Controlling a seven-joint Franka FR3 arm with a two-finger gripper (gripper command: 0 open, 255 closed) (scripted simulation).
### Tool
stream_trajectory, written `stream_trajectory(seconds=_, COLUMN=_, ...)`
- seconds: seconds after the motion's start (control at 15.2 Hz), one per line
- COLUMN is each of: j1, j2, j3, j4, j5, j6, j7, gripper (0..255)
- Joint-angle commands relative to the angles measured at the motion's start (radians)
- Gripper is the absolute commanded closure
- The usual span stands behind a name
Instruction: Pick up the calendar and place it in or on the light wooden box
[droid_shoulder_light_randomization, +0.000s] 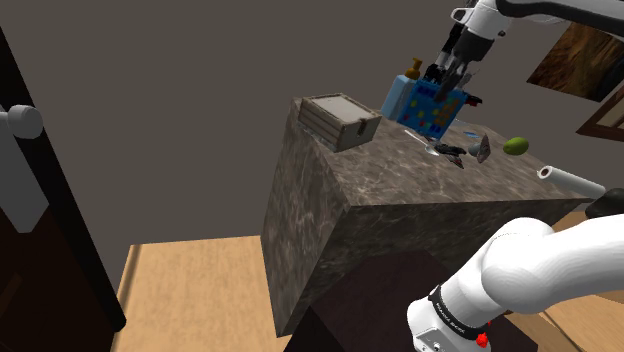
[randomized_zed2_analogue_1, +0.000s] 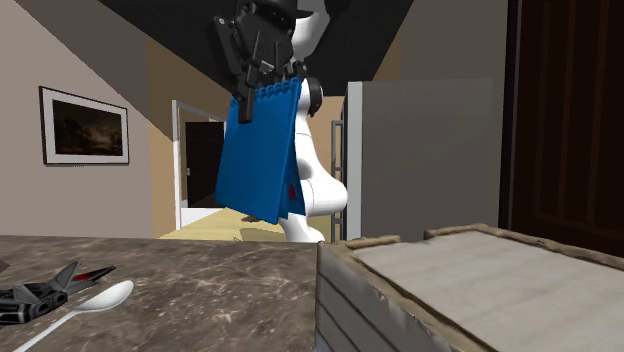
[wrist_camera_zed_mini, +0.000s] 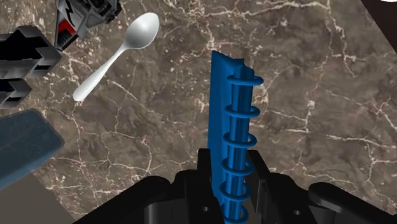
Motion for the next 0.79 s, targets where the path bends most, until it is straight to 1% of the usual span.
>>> stream_trajectory(seconds=0.0, j1=0.002, j2=0.01, j3=0.003, j4=0.036, j5=0.004, j6=-0.026, j7=-0.003, gripper=255)
stream_trajectory(seconds=0.66, j1=0.011, j2=0.07, j3=0.007, j4=0.225, j5=0.02, j6=-0.154, j7=-0.026, gripper=255)
stream_trajectory(seconds=0.73, j1=0.011, j2=0.07, j3=0.007, j4=0.225, j5=0.02, j6=-0.154, j7=-0.026, gripper=255)
